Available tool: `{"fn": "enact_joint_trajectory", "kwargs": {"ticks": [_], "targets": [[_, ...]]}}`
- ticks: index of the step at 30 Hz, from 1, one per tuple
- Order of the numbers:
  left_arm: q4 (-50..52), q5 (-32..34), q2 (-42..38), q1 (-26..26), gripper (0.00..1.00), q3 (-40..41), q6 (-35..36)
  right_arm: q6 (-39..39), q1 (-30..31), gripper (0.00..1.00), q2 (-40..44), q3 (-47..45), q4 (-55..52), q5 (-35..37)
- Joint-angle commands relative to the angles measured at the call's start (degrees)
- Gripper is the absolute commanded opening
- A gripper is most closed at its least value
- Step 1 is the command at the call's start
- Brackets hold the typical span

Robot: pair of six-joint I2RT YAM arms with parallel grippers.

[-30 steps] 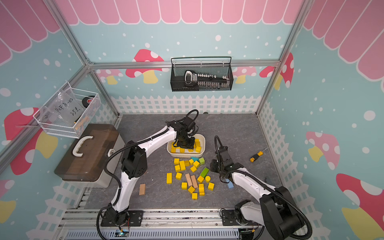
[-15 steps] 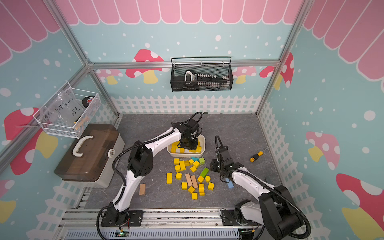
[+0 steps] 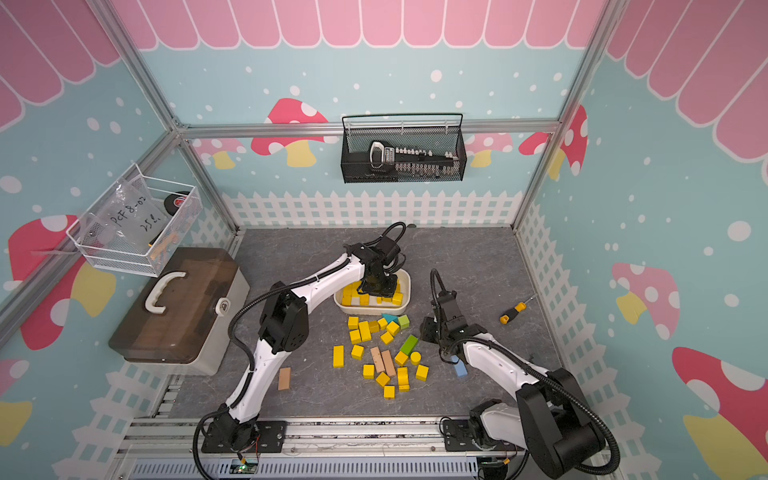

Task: Pick out the yellow building blocks
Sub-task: Place the building block in the storage box.

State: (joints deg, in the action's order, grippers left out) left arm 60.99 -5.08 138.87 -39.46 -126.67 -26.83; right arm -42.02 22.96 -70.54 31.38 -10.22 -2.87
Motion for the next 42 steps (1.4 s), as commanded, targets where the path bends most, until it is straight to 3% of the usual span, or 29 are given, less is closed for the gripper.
{"fn": "enact_joint_trajectory", "kwargs": {"ticks": [1,12,18,23,26,34,37,42], "targets": [[0.42,1.26,1.74,-0.41,0.27,-2.47,-1.20,0.52,-0.37,0.43,-0.63,1.19,0.34,-0.54],[0.44,0.48,1.69,-0.45,0.45,-2.45,-1.56,0.46,-0.64,0.43,-1.26,1.25,0.37,-0.83],[0.38,0.37,-1.04,-0.87,0.46,-2.63,-1.47,0.45,-0.64,0.43,-1.26,1.30,0.30,-0.82],[-1.61,1.32,-8.37,-1.94,0.45,0.48,-0.96,0.54,-0.64,0.44,-0.74,1.14,0.16,-0.73],[-6.97,1.41,-16.54,-2.26,0.45,9.46,-0.86,0.45,-0.64,0.44,-0.56,1.05,0.15,-0.68],[-32.19,7.11,-46.75,-2.44,0.45,51.50,-0.86,0.60,0.25,0.44,2.25,0.35,-1.25,-0.51],[-43.83,10.34,-59.16,-2.47,0.46,67.82,0.37,0.33,2.98,0.45,4.88,0.41,-3.88,0.87],[-57.62,16.16,-76.98,-2.81,0.48,88.04,5.76,-2.37,9.42,0.44,7.63,-0.10,-8.10,2.36]]}}
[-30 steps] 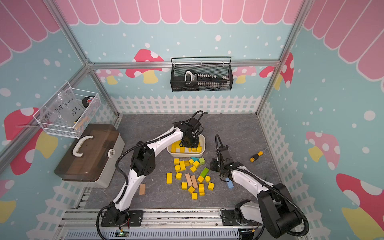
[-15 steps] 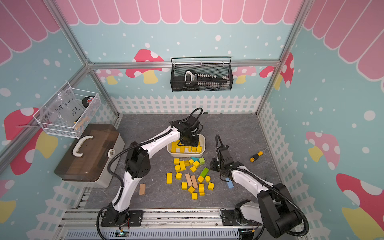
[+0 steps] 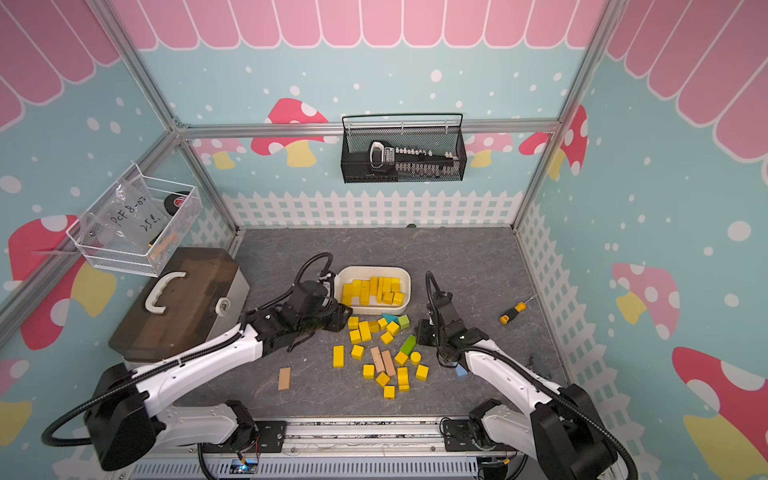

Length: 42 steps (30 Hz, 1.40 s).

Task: Pick out the yellow building blocks
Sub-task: Place the building block in the storage box, then pick up the building block from the center of the board.

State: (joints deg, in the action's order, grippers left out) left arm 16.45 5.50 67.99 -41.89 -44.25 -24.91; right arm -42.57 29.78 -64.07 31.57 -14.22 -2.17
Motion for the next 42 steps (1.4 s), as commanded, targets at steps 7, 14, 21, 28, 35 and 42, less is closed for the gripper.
{"fn": "enact_joint_trajectory", "kwargs": {"ticks": [7,14,21,28,35,42], "targets": [[-16.29,6.52,-17.77,-0.39,0.72,14.60,3.19,-6.54,9.35,0.44,3.52,-0.68,-9.58,5.23],[-16.56,4.83,-15.69,-0.30,0.99,14.36,2.89,-8.72,11.43,0.47,2.12,0.13,-15.00,5.40],[-19.15,2.55,-19.42,-0.21,0.99,17.22,3.44,-8.63,11.71,0.49,-2.49,2.17,-16.14,5.56],[-18.33,3.27,-17.93,0.32,0.99,16.39,2.72,-8.07,11.91,0.48,-3.59,2.54,-15.43,5.73],[-16.63,2.59,-12.93,0.70,0.99,13.32,2.66,-7.16,11.99,0.45,-6.16,4.18,-15.34,6.17],[-16.61,2.32,-12.95,1.12,0.99,13.33,2.33,-7.00,11.97,0.39,-7.42,4.85,-14.91,6.92]]}}
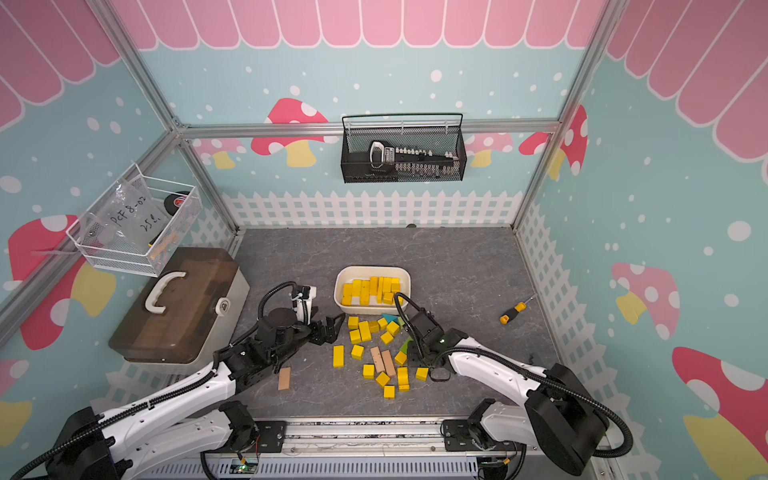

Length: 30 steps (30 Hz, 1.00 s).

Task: Pick out the yellow building blocks
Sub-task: Pick up the building block from the center of the board.

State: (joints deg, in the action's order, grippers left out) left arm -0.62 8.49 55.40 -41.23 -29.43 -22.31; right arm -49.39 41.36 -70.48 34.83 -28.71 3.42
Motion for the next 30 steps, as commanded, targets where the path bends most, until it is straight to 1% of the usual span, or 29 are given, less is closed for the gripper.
{"fn": "enact_joint_trajectory", "kwargs": {"ticks": [1,10,12,19,21,26,30], "targets": [[0.49,-0.76,-0.29,0.55,0.99,-1.37,-0.29,-0.18,0.38,0.38,-1.24,1.70,-0.54,1.20],[0.29,-1.50,-0.12,1.23,0.99,-1.35,-0.63,-0.18,0.42,0.30,-1.40,1.71,-0.52,1.33],[0.29,-1.79,-0.03,1.37,0.99,-1.34,-0.66,-0.18,0.43,0.26,-1.30,1.70,-0.48,1.35],[0.27,-2.91,0.49,2.48,0.99,-1.43,-1.31,0.41,0.35,0.24,1.19,1.76,-0.71,1.42],[0.21,-3.24,0.50,2.86,0.99,-1.36,-1.50,1.31,0.31,0.24,1.70,3.04,-1.67,2.17],[-0.08,-4.40,0.77,3.93,0.99,-1.19,-1.97,5.32,0.34,0.24,0.57,10.56,-7.51,6.15],[-0.48,-5.37,0.78,4.79,0.99,-0.90,-2.29,8.65,0.34,0.24,-0.38,16.99,-8.99,6.76]]}}
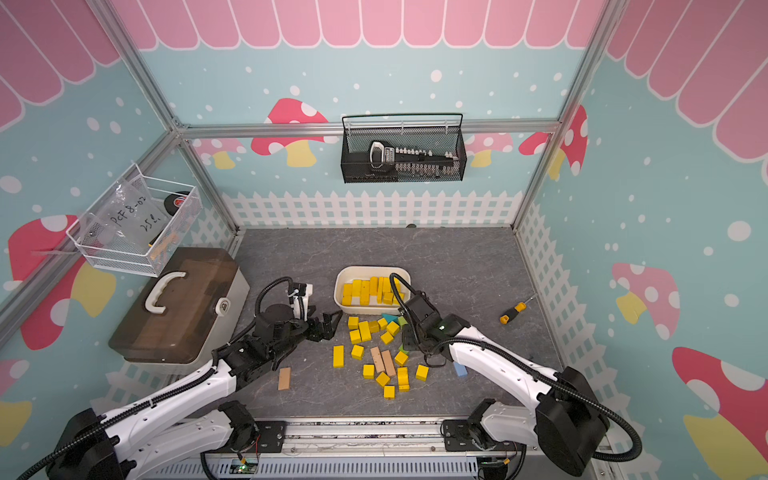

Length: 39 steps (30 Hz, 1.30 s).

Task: Pick out the yellow building blocks
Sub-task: Pick up the building block from the center of the board, then place the building block in the storage box.

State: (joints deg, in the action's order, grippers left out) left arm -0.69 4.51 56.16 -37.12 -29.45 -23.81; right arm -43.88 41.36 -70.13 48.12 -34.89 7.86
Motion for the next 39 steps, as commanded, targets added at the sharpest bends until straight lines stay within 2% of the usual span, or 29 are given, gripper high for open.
{"fn": "enact_joint_trajectory", "kwargs": {"ticks": [1,8,20,31,39], "targets": [[-0.54,-1.60,0.04,0.76,0.99,-0.81,-0.80,4.03,0.25,0.25,-1.35,5.52,-3.08,2.34],[-0.89,-2.63,0.33,1.15,0.99,-0.85,-0.65,9.61,0.17,0.25,-10.67,18.55,-4.40,2.03],[-1.35,-3.15,1.40,1.53,0.99,-1.05,-0.71,13.38,-1.19,0.24,-29.44,36.01,-4.80,-3.23],[-2.96,-3.85,2.30,1.86,0.99,-0.56,-0.88,13.64,-2.33,0.22,-40.56,41.59,-4.41,-7.66],[-2.65,-4.46,4.59,1.88,0.99,-1.92,-0.88,14.17,-2.80,0.21,-43.73,41.96,-2.34,-7.69]]}}
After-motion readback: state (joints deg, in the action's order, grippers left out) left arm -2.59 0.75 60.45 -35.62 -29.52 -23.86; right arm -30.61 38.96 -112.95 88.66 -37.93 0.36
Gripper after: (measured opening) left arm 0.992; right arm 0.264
